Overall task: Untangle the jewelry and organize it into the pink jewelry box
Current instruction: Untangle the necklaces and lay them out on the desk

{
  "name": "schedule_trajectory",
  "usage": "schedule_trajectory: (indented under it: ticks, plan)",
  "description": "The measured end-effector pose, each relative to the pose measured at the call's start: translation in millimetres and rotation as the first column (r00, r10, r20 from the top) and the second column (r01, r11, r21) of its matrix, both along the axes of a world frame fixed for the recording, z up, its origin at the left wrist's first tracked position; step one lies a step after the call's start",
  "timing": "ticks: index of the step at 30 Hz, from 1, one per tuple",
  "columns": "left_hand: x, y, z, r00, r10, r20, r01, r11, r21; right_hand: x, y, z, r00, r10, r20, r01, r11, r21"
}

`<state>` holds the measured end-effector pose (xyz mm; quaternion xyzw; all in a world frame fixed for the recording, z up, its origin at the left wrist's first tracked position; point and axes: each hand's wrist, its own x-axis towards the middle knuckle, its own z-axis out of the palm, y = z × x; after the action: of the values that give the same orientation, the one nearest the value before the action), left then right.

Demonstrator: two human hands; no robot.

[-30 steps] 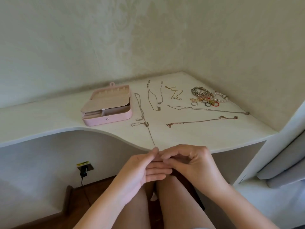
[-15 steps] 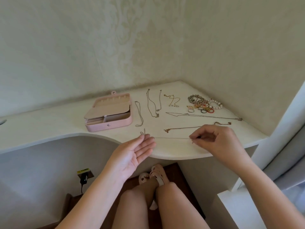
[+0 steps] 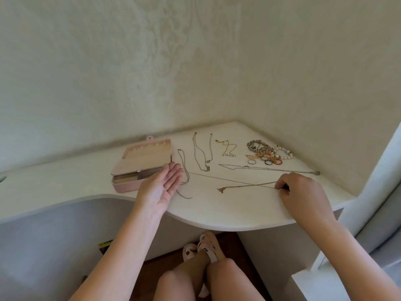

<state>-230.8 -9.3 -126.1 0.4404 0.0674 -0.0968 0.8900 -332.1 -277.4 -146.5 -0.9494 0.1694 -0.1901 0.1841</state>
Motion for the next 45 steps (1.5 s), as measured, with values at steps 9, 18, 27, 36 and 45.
schedule_trajectory:
  ticks: [9,18,27,36,45]
  plan:
    - [10.9,20.3,-0.7,0.997,0.075,0.032,-0.073,0.996,-0.041,7.8,-8.7,-0.9,1.000,0.015,-0.002,-0.015,1.000,0.025]
    - [34.5,53.8,24.7,0.981,0.187,0.053,-0.188,0.982,0.009,7.8,-13.8,-0.4,0.999,0.047,0.027,-0.051,0.986,0.162]
    - [53.7,83.5,30.3,0.990,0.124,0.062,-0.131,0.980,0.146,7.9,-27.9,1.7,1.000,0.021,-0.002,-0.020,0.976,0.215]
    - [49.6,103.9,46.5,0.991,-0.005,0.131,-0.036,0.951,0.307,1.3,-38.1,13.0,0.973,0.230,0.023,-0.224,0.916,0.334]
    - [64.9,120.2,51.6,0.993,0.053,0.106,-0.081,0.955,0.286,2.9,-31.2,38.4,0.884,0.319,0.342,-0.468,0.620,0.630]
